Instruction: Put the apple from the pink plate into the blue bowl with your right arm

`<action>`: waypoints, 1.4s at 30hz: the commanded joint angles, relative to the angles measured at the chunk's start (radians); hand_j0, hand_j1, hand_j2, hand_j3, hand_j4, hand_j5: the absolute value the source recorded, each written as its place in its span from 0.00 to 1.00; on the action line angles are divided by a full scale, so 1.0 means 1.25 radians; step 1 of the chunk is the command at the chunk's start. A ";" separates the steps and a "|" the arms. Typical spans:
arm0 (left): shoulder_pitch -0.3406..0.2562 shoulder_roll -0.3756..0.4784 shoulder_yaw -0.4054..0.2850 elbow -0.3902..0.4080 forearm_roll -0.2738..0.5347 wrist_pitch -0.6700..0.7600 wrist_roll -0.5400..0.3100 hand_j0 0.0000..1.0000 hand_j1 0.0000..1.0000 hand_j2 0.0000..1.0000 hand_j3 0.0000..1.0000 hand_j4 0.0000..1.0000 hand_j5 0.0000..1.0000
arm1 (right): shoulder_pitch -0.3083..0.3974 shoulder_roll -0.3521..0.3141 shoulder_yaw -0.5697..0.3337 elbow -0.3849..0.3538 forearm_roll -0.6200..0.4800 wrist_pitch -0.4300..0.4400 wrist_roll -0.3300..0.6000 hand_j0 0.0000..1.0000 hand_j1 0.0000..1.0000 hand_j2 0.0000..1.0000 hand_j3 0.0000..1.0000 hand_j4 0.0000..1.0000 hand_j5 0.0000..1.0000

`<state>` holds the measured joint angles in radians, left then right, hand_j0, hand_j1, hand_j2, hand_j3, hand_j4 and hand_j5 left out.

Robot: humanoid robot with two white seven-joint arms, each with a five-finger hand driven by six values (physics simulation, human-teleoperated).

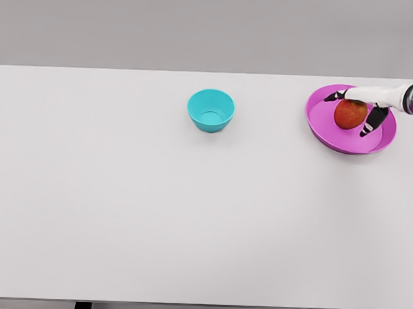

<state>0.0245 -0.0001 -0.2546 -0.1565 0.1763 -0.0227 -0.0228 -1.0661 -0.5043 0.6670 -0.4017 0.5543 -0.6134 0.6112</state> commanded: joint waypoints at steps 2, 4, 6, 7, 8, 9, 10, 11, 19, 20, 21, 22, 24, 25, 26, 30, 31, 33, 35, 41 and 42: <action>0.000 0.000 0.000 0.000 0.000 0.001 0.000 1.00 1.00 1.00 1.00 1.00 1.00 | -0.001 0.001 -0.003 0.001 0.006 0.002 0.000 0.67 0.67 0.67 0.67 0.67 0.67; 0.000 0.000 0.000 0.000 0.000 0.000 0.000 1.00 1.00 1.00 1.00 1.00 1.00 | -0.001 0.001 -0.003 0.000 0.006 0.002 0.000 0.60 0.60 0.60 0.60 0.60 0.60; 0.001 0.000 0.000 0.000 0.000 0.000 0.000 1.00 1.00 1.00 1.00 1.00 1.00 | -0.001 0.001 -0.003 0.000 0.007 0.002 0.000 0.57 0.57 0.57 0.57 0.57 0.57; 0.000 0.000 0.000 0.000 0.000 0.000 0.000 1.00 1.00 1.00 1.00 1.00 1.00 | -0.001 0.001 -0.005 0.001 0.007 0.002 0.000 0.54 0.54 0.54 0.54 0.54 0.54; 0.000 0.000 0.000 0.000 0.000 0.001 0.000 1.00 1.00 1.00 1.00 1.00 1.00 | -0.001 0.001 -0.005 0.001 0.006 0.002 0.000 0.54 0.54 0.54 0.54 0.54 0.54; 0.000 0.000 0.000 0.000 0.000 0.000 0.000 1.00 1.00 1.00 1.00 1.00 1.00 | -0.001 0.001 -0.005 0.000 0.006 0.002 0.000 0.54 0.54 0.54 0.54 0.54 0.54; 0.001 0.000 0.000 0.000 0.000 0.000 0.000 1.00 1.00 1.00 1.00 1.00 1.00 | -0.002 0.000 -0.006 -0.001 0.006 0.002 0.000 0.54 0.54 0.54 0.54 0.54 0.54; 0.000 0.000 0.000 0.000 0.000 0.001 0.000 1.00 1.00 1.00 1.00 1.00 1.00 | -0.002 0.000 -0.008 -0.005 0.005 0.002 0.000 0.54 0.54 0.54 0.54 0.54 0.54; 0.000 0.000 0.000 0.000 0.000 0.000 0.000 1.00 1.00 1.00 1.00 1.00 1.00 | -0.020 -0.011 -0.013 -0.050 0.002 0.002 0.000 0.54 0.54 0.54 0.54 0.54 0.54; 0.001 0.000 0.000 0.000 0.000 0.001 0.000 1.00 1.00 1.00 1.00 1.00 1.00 | -0.026 -0.013 -0.013 -0.069 0.002 0.002 0.000 0.54 0.54 0.54 0.54 0.54 0.54; 0.001 0.000 0.000 0.000 0.000 0.000 0.000 1.00 1.00 1.00 1.00 1.00 1.00 | -0.027 -0.019 -0.013 -0.084 0.002 0.002 0.000 0.54 0.54 0.54 0.54 0.54 0.54; 0.000 0.000 0.000 0.000 0.000 0.000 0.000 1.00 1.00 1.00 1.00 1.00 1.00 | -0.027 -0.026 -0.015 -0.106 0.002 0.002 0.000 0.54 0.54 0.54 0.54 0.54 0.54; 0.001 0.000 0.000 0.000 0.000 0.000 0.000 1.00 1.00 1.00 1.00 1.00 1.00 | -0.023 -0.037 -0.054 -0.165 0.002 0.002 0.000 0.54 0.54 0.54 0.54 0.54 0.54; 0.000 0.000 0.000 0.000 0.000 0.000 0.000 1.00 1.00 1.00 1.00 1.00 1.00 | -0.021 -0.049 -0.055 -0.204 0.001 0.002 0.000 0.54 0.54 0.54 0.54 0.54 0.54; 0.001 0.000 0.000 0.000 0.000 0.000 0.000 1.00 1.00 1.00 1.00 1.00 1.00 | -0.017 -0.051 -0.055 -0.254 0.000 0.002 0.000 0.54 0.54 0.54 0.54 0.54 0.54; 0.001 0.000 0.000 0.000 0.000 0.000 0.000 1.00 1.00 1.00 1.00 1.00 1.00 | -0.010 -0.047 -0.055 -0.385 0.000 0.002 0.000 0.54 0.54 0.54 0.54 0.54 0.54; 0.000 0.000 0.000 0.000 0.000 0.000 0.000 1.00 1.00 1.00 1.00 1.00 1.00 | -0.005 -0.042 -0.054 -0.410 0.000 0.002 0.000 0.54 0.54 0.54 0.54 0.54 0.54; 0.000 0.000 0.000 0.000 0.000 0.000 0.000 1.00 1.00 1.00 1.00 1.00 1.00 | 0.011 -0.036 -0.048 -0.476 0.003 0.002 0.000 0.54 0.54 0.54 0.54 0.54 0.54; 0.001 0.000 0.000 0.000 0.000 0.000 0.000 1.00 1.00 1.00 1.00 1.00 1.00 | 0.012 -0.007 -0.044 -0.491 0.003 0.002 0.000 0.54 0.54 0.54 0.54 0.54 0.54; 0.000 0.000 0.000 0.000 0.000 0.000 0.000 1.00 1.00 1.00 1.00 1.00 1.00 | 0.018 0.082 -0.023 -0.552 0.005 0.002 0.000 0.54 0.54 0.54 0.54 0.54 0.54; 0.001 0.000 0.000 0.000 0.000 0.000 0.000 1.00 1.00 1.00 1.00 1.00 1.00 | 0.018 0.095 -0.008 -0.552 0.005 0.002 0.000 0.54 0.54 0.54 0.54 0.54 0.54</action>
<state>0.0246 0.0000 -0.2546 -0.1565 0.1763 -0.0228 -0.0228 -1.0431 -0.4175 0.6419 -1.0713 0.5650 -0.6142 0.6118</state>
